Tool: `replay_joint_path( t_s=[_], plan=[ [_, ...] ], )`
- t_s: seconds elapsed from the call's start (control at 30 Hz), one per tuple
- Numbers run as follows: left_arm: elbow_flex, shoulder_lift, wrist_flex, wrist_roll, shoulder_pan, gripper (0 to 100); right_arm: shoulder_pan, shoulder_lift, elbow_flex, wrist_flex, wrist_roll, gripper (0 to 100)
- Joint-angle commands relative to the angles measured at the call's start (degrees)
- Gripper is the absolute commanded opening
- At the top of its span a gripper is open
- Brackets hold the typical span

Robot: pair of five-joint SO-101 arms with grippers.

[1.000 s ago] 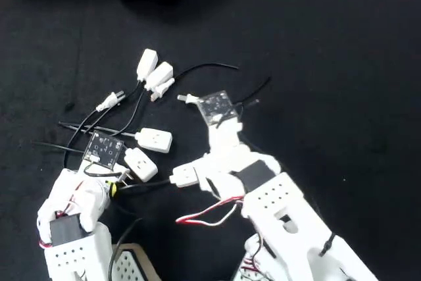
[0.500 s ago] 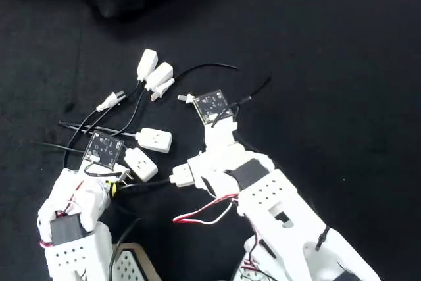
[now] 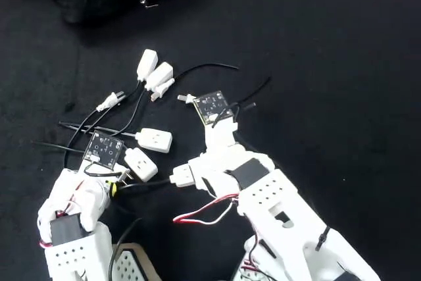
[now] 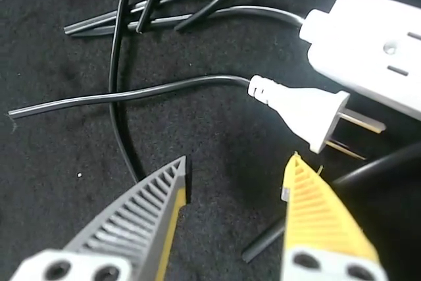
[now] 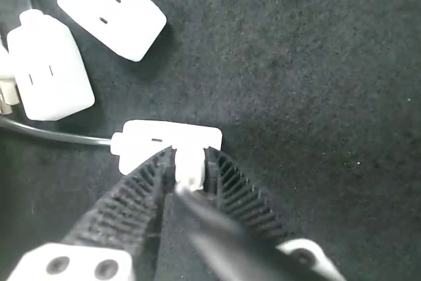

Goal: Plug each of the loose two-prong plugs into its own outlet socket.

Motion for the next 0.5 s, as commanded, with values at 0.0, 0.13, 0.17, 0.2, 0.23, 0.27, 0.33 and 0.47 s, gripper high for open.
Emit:
replay_joint_path(
  t_s=[0.0, 0.13, 0.17, 0.2, 0.23, 0.27, 0.33, 0.47],
  plan=[
    [0.31, -0.09, -1.05, -0.18, -0.75, 23, 2.37, 0.57, 0.57, 1.32, -0.53, 1.1],
    [0.31, -0.09, -1.05, -0.18, -0.75, 23, 2.37, 0.57, 1.19, 2.46, -0.53, 1.1],
    [0.31, -0.09, -1.05, -0.18, -0.75, 23, 2.46, 0.57, 1.19, 2.73, -0.53, 1.1],
    [0.31, -0.09, -1.05, -0.18, -0.75, 23, 2.55, 0.48, 1.19, 2.9, -0.53, 1.1],
    [0.31, -0.09, -1.05, -0.18, -0.75, 23, 2.55, 0.48, 1.19, 2.9, -0.53, 1.1],
    [0.31, -0.09, -1.05, -0.18, -0.75, 23, 2.46, 0.48, 1.19, 2.9, -0.53, 1.1],
    [0.31, -0.09, -1.05, -0.18, -0.75, 23, 2.37, 0.75, 1.27, 2.81, -0.53, 1.1],
    [0.31, -0.09, -1.05, -0.18, -0.66, 23, 0.0, 0.92, 2.33, 0.97, -0.53, 1.1]
  ],
)
